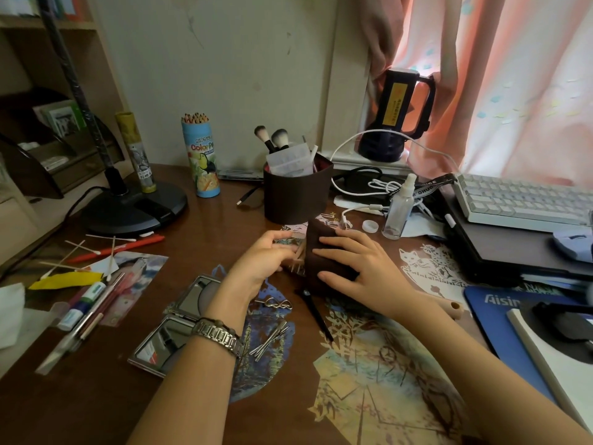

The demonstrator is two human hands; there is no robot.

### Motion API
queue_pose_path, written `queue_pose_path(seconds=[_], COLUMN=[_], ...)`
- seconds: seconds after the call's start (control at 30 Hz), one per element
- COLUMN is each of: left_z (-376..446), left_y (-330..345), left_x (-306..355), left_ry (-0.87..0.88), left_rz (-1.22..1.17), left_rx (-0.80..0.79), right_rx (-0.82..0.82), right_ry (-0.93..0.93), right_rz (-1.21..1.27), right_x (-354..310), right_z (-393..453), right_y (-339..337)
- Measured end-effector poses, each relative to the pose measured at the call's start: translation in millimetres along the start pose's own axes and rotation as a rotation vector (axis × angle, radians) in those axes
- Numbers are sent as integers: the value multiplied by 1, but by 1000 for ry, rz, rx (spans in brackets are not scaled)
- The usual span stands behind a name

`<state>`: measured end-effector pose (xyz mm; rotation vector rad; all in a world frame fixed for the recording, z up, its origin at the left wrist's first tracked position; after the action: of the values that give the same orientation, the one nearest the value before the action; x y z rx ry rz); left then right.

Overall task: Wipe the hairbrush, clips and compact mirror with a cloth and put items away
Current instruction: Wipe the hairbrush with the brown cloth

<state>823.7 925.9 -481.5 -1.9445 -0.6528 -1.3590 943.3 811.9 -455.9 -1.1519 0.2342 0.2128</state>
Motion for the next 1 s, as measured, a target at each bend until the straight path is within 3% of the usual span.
queue_pose_path(seconds=[1.0], left_z=[-1], left_y=[2], left_x=[0], left_ry=[48], left_rz=[47], left_rx=[10], right_rx=[-184], right_ry=[149], right_rz=[-43], right_x=[43], right_z=[-72], right_y=[-28])
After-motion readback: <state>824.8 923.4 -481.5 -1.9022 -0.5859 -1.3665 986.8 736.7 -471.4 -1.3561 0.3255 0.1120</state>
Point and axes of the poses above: each hand's wrist, its own z-axis towards the middle knuckle, its own y-axis out of the palm, x = y × z, the point moved 7 cm from there along z, towards the middle knuckle, and after that the axes turned 1 degree about y, right-handed, at the moved point
